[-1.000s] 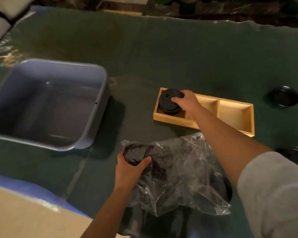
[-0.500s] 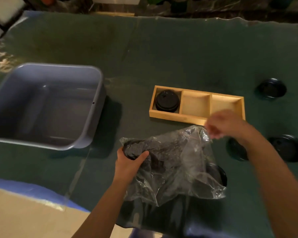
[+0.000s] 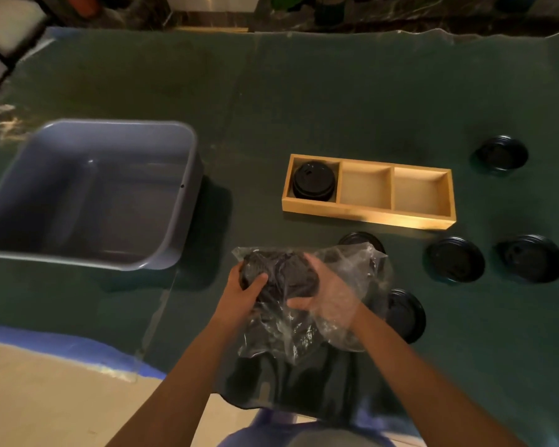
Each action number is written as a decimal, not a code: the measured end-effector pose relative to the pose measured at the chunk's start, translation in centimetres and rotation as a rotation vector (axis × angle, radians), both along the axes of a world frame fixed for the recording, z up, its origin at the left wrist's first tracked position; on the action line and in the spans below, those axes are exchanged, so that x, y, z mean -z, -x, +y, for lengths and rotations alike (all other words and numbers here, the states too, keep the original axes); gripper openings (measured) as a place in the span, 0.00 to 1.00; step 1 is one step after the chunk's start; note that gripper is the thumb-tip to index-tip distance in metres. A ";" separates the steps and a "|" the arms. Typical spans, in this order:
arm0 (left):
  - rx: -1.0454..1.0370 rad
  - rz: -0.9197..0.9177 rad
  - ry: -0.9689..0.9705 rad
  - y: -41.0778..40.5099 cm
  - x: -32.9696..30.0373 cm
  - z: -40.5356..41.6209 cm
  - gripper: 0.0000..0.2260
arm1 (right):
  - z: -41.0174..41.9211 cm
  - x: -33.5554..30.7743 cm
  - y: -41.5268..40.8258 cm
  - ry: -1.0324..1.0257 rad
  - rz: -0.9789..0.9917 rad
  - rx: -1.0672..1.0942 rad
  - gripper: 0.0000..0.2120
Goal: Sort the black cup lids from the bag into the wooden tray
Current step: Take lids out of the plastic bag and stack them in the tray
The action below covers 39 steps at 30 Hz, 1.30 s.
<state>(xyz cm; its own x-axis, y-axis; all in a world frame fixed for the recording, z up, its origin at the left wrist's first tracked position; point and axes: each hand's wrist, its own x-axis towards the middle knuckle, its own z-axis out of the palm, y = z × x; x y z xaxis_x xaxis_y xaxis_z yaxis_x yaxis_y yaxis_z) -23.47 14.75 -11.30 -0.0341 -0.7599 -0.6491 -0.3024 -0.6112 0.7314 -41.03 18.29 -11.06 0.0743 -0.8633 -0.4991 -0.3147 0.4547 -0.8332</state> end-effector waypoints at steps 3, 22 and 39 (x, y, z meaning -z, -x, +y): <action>-0.014 0.027 0.025 -0.4 0.2 0.1 0.27 | -0.3 0.4 -1.4 0.083 0.195 0.083 0.41; -0.045 0.201 -0.054 -1.9 0.5 -0.8 0.05 | -1.4 1.2 -3.2 0.076 0.190 0.210 0.39; -0.039 0.205 -0.047 -1.8 0.4 -0.8 0.09 | 0.3 1.5 -2.6 0.437 0.378 0.241 0.23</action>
